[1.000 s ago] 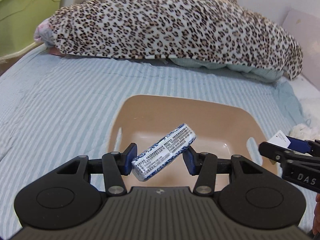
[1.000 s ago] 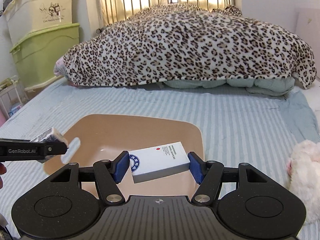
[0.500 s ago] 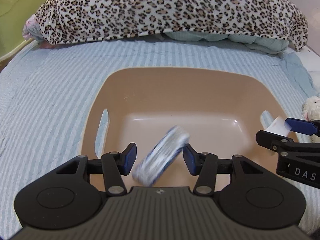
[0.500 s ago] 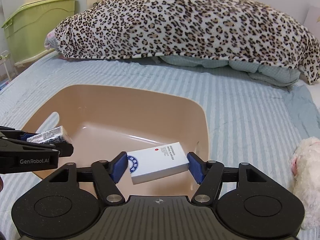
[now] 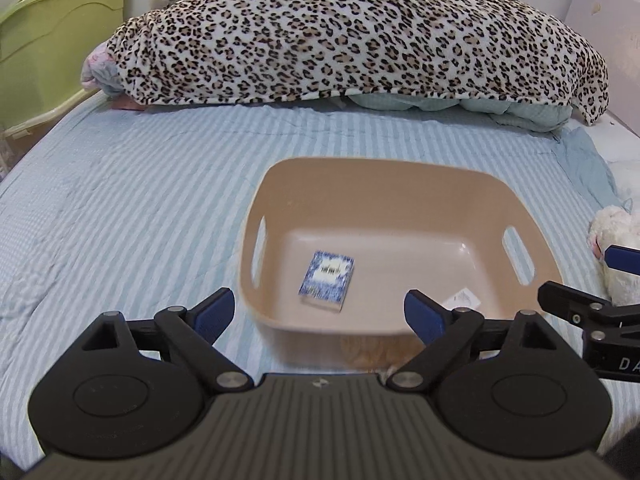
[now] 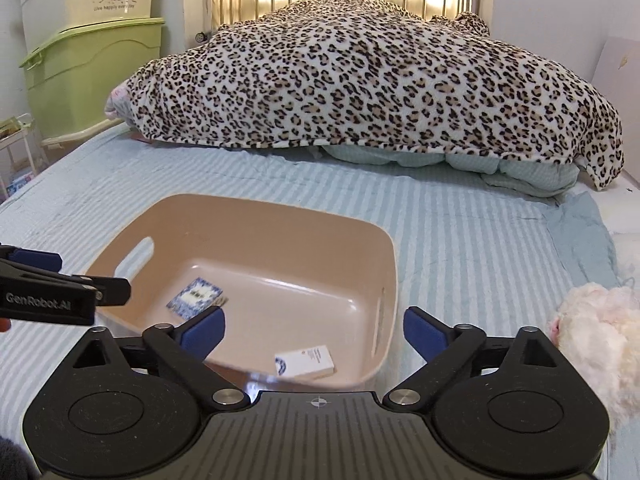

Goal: Organize objects
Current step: 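Grasp the black cube box with the left tool while the right tool grasps the green herb bag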

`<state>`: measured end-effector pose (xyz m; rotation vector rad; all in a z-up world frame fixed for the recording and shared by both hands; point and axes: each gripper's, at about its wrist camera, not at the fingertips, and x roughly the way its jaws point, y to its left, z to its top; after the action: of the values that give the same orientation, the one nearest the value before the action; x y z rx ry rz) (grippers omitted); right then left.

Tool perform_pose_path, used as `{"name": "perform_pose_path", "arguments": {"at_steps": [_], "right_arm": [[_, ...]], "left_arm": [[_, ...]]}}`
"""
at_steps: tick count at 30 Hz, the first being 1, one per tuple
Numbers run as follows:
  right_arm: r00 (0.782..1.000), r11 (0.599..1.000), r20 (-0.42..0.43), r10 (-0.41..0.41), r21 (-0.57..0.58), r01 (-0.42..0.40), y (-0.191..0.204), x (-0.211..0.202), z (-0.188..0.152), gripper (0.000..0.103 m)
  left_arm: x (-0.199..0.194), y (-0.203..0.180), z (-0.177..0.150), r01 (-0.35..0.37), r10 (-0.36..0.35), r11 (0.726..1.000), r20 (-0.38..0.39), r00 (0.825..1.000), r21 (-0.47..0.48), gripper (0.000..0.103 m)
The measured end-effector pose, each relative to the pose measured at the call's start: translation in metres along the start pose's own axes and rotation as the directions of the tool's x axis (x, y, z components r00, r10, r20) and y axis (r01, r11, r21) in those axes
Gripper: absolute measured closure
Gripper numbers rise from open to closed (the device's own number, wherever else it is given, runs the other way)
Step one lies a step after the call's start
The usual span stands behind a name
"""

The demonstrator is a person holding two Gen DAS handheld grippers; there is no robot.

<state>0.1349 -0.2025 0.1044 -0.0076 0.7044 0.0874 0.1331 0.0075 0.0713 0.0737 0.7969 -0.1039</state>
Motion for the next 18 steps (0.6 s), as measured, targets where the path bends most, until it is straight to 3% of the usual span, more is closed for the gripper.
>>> {"name": "perform_pose_path", "arguments": {"at_steps": [7, 18], "right_arm": [[0.998, 1.000, -0.059, 0.002, -0.012, -0.003, 0.004, -0.007, -0.029, 0.003], [0.979, 1.000, -0.201, 0.018, -0.020, -0.023, 0.000, 0.020, -0.080, 0.003]], "left_arm": [[0.000, 0.010, -0.037, 0.007, -0.008, 1.000, -0.075, 0.997, -0.010, 0.011], [0.030, 0.006, -0.084, 0.020, -0.013, 0.999, -0.222, 0.975, 0.026, 0.011]]}}
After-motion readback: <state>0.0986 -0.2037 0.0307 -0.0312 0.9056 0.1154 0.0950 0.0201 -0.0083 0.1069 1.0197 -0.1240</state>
